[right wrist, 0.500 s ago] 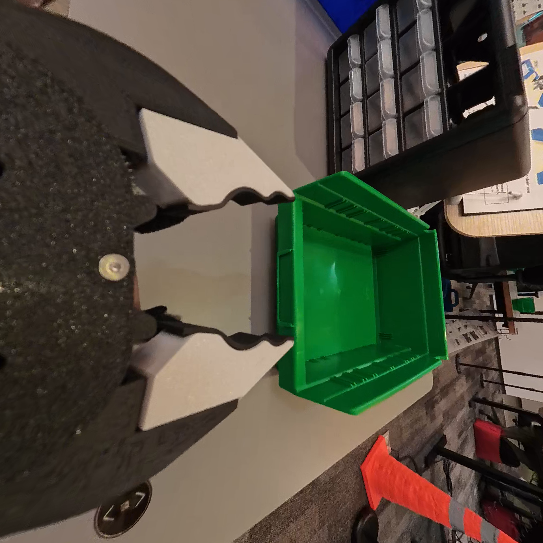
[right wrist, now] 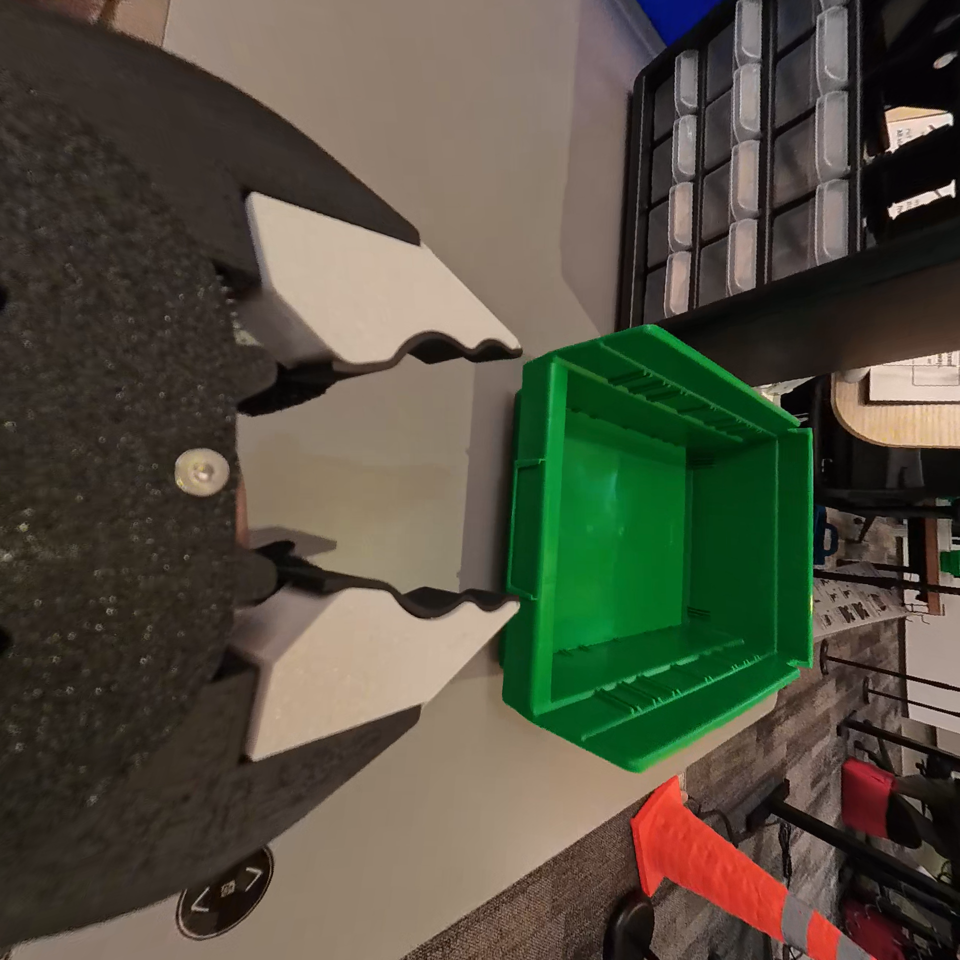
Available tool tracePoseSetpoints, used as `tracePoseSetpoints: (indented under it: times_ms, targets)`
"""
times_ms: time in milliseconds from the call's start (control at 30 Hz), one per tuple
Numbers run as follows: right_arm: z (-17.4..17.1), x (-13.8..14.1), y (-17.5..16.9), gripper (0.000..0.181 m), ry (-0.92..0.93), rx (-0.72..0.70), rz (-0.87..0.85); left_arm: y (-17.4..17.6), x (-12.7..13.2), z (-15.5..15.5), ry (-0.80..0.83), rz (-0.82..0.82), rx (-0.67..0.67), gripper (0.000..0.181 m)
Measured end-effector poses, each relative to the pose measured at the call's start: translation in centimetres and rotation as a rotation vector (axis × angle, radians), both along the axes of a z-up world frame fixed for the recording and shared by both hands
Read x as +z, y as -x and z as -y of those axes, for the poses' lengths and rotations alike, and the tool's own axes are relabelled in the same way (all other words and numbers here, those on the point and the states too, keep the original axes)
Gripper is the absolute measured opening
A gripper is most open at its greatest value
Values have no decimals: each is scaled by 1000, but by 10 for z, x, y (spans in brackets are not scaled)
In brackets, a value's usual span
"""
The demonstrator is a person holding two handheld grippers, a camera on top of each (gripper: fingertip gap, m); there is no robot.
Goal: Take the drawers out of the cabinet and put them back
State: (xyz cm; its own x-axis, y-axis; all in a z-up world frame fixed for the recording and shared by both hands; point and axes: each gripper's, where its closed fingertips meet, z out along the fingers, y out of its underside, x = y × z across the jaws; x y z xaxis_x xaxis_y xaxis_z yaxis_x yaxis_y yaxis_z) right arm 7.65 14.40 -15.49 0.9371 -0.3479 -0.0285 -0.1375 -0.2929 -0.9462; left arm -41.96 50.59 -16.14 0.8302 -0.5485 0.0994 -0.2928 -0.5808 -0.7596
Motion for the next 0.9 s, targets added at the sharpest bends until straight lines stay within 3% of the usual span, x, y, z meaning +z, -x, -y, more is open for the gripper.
tracePoseSetpoints:
  times_ms: [167,333,433,600,700,900]
  targets:
    - [-8,0,2,87,-7,18,-24,6,-12,-25,167,-368,-94,51]
    - [-17,0,5,87,-4,42,-25,-14,-35,-34,306,-587,-219,53]
    - [-21,-3,7,87,8,55,-26,-30,-34,-33,349,-573,-287,58]
    - [-23,-4,9,86,5,69,-39,-13,-37,-49,402,-676,-181,58]
    - [-25,-4,10,86,5,78,-51,-8,-42,-55,426,-688,-143,46]
    - [-27,-4,14,85,6,90,-52,6,-51,-66,417,-736,-69,43]
